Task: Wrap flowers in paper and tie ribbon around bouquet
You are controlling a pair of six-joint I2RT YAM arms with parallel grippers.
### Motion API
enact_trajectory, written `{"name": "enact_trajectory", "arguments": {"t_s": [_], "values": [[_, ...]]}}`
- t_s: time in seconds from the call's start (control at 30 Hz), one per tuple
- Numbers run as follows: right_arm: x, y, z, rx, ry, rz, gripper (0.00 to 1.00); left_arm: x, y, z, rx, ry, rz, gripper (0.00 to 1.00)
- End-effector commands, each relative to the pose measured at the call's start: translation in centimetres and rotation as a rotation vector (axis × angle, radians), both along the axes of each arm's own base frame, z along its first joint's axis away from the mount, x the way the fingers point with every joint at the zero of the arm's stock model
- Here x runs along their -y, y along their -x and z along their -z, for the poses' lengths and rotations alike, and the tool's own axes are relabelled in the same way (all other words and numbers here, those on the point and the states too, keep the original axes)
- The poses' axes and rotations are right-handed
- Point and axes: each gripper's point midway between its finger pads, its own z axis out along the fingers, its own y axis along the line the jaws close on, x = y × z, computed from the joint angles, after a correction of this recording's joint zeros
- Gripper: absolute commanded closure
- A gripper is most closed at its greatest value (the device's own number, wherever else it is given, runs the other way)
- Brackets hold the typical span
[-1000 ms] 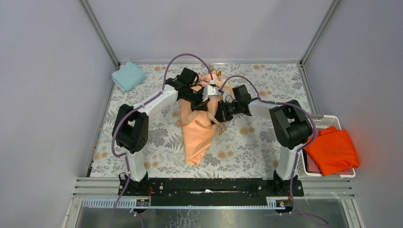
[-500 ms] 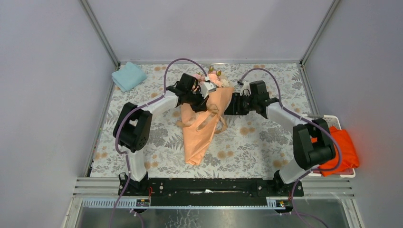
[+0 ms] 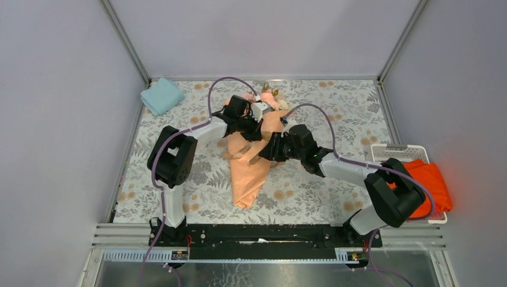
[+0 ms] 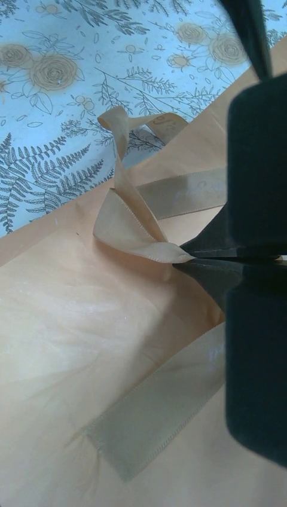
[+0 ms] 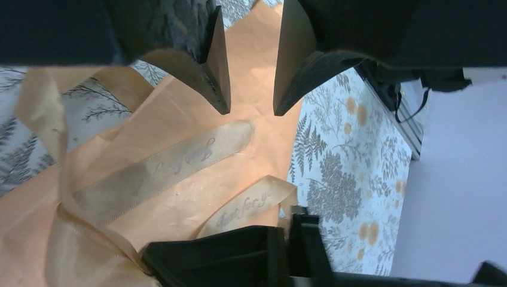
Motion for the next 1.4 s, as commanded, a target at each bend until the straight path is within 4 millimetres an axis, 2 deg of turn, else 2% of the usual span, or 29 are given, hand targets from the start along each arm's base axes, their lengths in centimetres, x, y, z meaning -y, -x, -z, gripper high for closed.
{"name": "enact_trajectory", "arguments": {"t_s": [0.0,0.1,0.27,0.5,0.67,0.8,0.93,1.1,1.37], "values": [[-2.0,-1.8,1.0,-0.072,-0.068,0.149,0.57,0.6,-0.6,-0.1,-0.006,0.056,-0.041,1.0],[-1.8,-2.3,3.1,-0.113,-0.022,0.213,0.55,0.5,-0.3,0.1,-0.005,0.061,-0.043,1.0],[-1.0,-3.9,5.2,-0.116,0.076,0.282,0.47,0.5,0.2,0.2,0.007,0.066,-0.035,1.0],[-1.2,-5.5,6.9,-0.126,0.113,0.325,0.47,0.3,0.6,0.5,0.009,0.064,-0.035,1.0],[-1.8,-6.5,6.6,-0.104,0.102,0.335,0.55,0.4,0.7,0.7,-0.001,0.066,-0.037,1.0],[-1.6,-6.8,7.3,-0.116,0.117,0.344,0.6,0.5,1.0,0.8,-0.008,0.068,-0.032,1.0],[-0.5,-7.5,7.4,-0.112,0.127,0.413,0.55,0.5,1.0,0.8,-0.015,0.072,-0.041,1.0],[1.4,-8.6,5.5,-0.028,0.112,0.521,0.54,0.4,0.7,1.2,-0.034,0.069,-0.071,1.0],[0.0,-9.3,6.1,-0.045,0.099,0.479,0.55,0.6,1.3,2.3,-0.08,0.057,-0.087,1.0]]}}
